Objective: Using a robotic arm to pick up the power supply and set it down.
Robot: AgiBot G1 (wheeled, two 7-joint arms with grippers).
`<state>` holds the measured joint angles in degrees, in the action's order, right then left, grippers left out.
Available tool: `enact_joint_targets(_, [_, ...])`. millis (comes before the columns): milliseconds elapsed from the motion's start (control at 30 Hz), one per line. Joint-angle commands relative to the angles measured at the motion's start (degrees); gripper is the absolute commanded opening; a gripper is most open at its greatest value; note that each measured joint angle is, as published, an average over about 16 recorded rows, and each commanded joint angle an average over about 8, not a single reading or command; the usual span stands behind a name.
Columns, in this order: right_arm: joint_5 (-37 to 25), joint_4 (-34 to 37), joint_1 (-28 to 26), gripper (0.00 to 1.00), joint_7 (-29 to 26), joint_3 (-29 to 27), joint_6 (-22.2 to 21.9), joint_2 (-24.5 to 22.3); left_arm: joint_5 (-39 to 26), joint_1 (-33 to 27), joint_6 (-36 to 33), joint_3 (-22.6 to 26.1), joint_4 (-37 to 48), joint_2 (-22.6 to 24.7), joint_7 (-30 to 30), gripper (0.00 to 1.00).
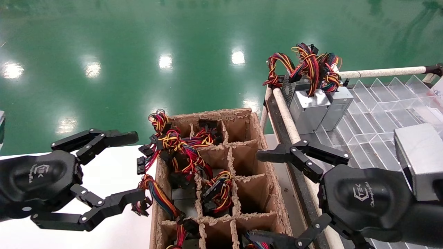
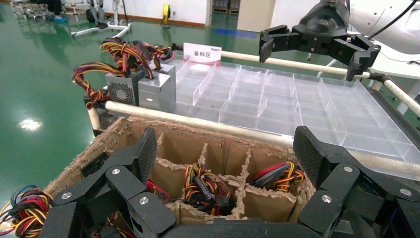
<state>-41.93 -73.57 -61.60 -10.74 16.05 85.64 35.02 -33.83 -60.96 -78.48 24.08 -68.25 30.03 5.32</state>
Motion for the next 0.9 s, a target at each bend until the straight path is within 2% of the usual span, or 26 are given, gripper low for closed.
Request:
enact_joint_targets(33, [0.0, 0.0, 0.0, 1.0, 0.0, 0.0, 0.0, 0.0, 0.0, 0.0, 0.0, 0.0, 0.0, 0.0, 0.0, 1.0])
enact_joint_targets(900, [0.0, 0.0, 0.0, 1.0, 0.0, 0.0, 0.0, 0.0, 0.0, 0.0, 0.0, 0.0, 0.0, 0.0, 0.0, 1.0])
